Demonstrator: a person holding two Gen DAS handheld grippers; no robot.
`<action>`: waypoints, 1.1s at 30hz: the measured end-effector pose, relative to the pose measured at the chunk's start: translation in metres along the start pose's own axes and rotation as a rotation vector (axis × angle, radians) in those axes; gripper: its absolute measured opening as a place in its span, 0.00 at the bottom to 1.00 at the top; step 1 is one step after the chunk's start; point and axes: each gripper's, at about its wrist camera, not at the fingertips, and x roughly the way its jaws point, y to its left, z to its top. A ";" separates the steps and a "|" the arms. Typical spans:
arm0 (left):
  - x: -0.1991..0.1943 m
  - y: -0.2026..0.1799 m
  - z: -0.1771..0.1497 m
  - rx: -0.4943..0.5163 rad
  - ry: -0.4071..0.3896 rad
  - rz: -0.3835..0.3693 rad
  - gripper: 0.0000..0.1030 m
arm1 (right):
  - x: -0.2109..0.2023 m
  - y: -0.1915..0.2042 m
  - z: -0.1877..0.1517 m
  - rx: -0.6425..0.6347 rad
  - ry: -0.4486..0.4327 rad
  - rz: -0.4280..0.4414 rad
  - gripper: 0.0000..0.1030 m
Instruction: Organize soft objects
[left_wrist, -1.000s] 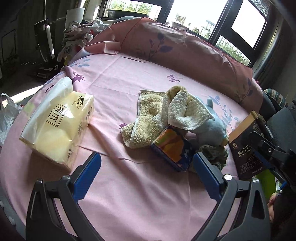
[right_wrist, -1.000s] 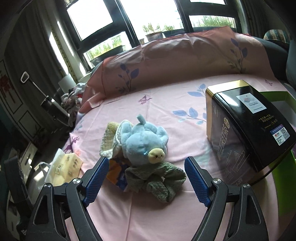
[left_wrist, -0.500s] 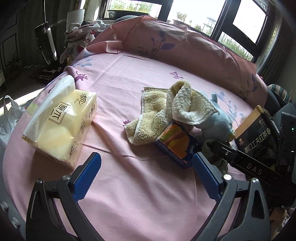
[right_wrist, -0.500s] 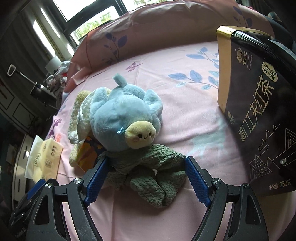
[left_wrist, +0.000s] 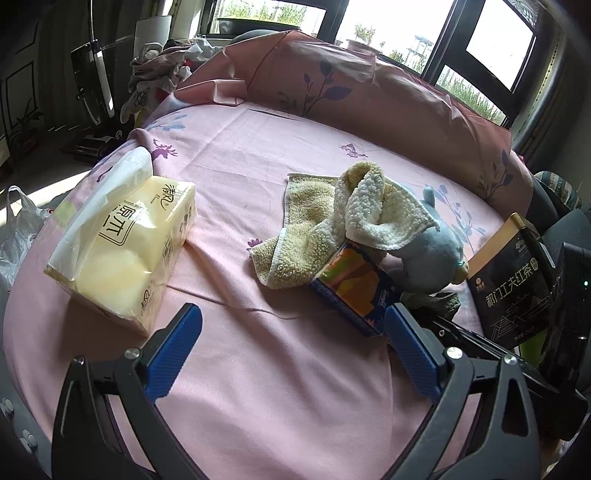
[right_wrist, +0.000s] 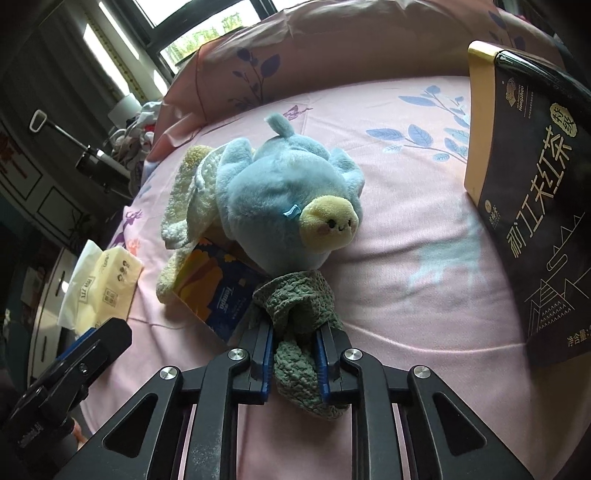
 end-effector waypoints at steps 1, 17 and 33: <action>0.000 0.000 0.000 -0.002 0.000 -0.002 0.96 | -0.005 0.002 -0.002 -0.008 0.006 0.011 0.19; 0.004 -0.011 -0.005 -0.007 0.098 -0.147 0.94 | -0.028 0.003 -0.012 -0.046 0.086 0.027 0.55; 0.013 -0.039 -0.018 0.088 0.199 -0.226 0.87 | -0.056 -0.027 -0.004 0.069 0.026 0.087 0.79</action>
